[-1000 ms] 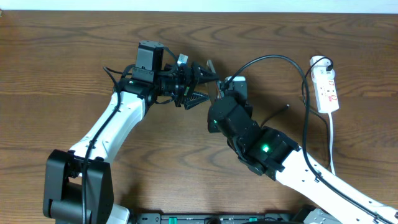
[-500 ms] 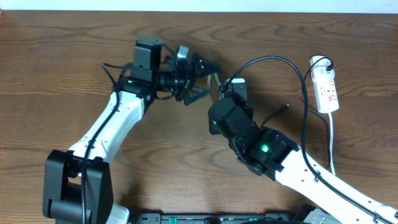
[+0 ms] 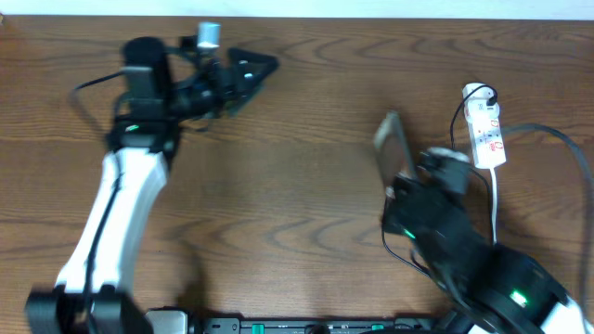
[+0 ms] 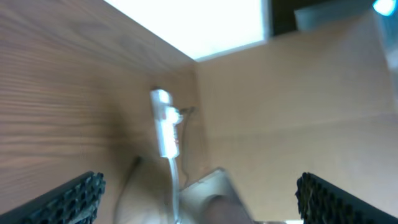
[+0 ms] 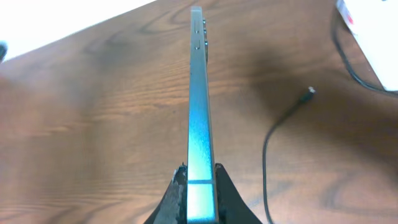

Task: Plug charger to phone and switch on socket
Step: 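Release the left gripper and carry the phone right with the right gripper, then bring the left gripper to the phone's bottom edge held by the right gripper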

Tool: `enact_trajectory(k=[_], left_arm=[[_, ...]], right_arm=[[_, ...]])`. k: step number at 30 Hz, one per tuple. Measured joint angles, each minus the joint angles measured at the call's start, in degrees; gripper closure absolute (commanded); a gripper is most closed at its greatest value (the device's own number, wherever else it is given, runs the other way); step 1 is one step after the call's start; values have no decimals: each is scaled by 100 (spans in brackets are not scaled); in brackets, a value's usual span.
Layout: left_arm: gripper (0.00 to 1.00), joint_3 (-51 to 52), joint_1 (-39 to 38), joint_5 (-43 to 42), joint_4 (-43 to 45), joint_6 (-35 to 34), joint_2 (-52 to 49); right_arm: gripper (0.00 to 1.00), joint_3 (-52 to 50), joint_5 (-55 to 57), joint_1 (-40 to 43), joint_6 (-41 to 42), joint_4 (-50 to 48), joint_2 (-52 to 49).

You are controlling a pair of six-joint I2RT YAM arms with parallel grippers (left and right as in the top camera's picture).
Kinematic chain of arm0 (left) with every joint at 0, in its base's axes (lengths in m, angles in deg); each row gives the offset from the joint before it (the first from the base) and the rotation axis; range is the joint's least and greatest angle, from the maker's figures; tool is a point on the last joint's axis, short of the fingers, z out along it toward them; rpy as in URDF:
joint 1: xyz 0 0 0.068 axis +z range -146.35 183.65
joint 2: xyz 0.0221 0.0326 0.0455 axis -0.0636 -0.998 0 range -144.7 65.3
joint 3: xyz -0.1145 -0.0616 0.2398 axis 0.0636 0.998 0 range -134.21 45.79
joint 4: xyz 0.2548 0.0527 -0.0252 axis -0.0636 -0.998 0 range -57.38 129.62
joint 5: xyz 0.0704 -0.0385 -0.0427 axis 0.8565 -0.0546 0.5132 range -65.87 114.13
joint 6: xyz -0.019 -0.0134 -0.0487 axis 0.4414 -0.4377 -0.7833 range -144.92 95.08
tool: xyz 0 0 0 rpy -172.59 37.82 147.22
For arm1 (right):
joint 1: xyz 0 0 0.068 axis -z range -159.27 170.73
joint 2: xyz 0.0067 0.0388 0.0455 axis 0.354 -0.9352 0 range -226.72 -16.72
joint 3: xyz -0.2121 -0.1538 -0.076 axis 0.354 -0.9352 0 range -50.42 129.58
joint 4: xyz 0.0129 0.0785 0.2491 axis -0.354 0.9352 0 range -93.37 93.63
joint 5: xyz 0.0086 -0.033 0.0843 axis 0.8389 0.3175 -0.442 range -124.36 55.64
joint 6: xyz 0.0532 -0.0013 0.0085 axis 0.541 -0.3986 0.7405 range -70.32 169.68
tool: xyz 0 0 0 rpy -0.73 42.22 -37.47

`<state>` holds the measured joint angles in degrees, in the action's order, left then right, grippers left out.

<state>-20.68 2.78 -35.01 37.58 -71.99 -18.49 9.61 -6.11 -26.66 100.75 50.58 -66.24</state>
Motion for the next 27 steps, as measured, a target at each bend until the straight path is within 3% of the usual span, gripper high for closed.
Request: enact_trajectory(k=[6,10,14,22,27], left_arm=[[2,-46,710,2247,-3488,1519,1200],[2,-42,909,3464,-4717,1945,1808],[2,-42,960,4028,-5534,2135,2417],[2,-42,960,4323,-7112,2168,3891],[2,-42,960,4365,-7488,2087,4970]], right_arm=[[99,-20,-52,-2,715,782,708],[99,-337,-26,0,1080,542,774],[99,-1285,-24,-2,1545,-815,754],[99,-3209,-533,-2,1961,-4780,649],[99,-3928,-1126,-2,2197,-6463,667]])
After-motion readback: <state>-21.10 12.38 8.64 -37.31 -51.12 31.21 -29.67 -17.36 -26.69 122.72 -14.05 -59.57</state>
